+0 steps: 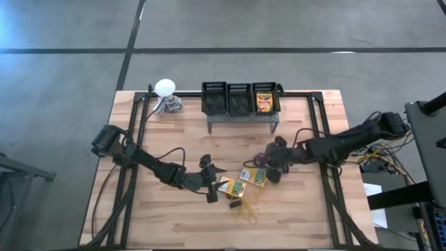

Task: Pick & Place Office Desk Supplies
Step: Put the violet keychain into the middle black bin on the shelf

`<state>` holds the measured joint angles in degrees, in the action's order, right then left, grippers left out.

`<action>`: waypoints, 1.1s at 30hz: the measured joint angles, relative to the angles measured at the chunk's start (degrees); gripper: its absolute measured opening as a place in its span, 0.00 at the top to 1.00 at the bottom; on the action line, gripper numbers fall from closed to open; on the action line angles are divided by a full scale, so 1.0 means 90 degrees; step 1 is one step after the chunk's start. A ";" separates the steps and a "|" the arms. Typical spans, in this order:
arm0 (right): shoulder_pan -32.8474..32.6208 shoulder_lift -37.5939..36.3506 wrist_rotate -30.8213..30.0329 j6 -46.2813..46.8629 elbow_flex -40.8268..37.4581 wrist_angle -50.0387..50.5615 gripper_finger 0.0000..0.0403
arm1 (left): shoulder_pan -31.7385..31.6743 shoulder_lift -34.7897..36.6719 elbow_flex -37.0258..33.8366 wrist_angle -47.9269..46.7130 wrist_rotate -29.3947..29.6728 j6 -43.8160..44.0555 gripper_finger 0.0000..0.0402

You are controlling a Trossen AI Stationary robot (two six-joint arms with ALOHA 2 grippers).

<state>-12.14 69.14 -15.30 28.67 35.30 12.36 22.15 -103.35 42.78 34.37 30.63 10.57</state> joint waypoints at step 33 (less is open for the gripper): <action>0.4423 0.3804 0.1245 -0.4134 0.6401 0.3273 0.96 | 0.0000 0.0000 0.0000 -0.0037 0.0002 -0.0006 0.51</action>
<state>27.67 103.37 -4.09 -8.54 92.90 41.82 22.15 -103.35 42.78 34.04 30.65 10.52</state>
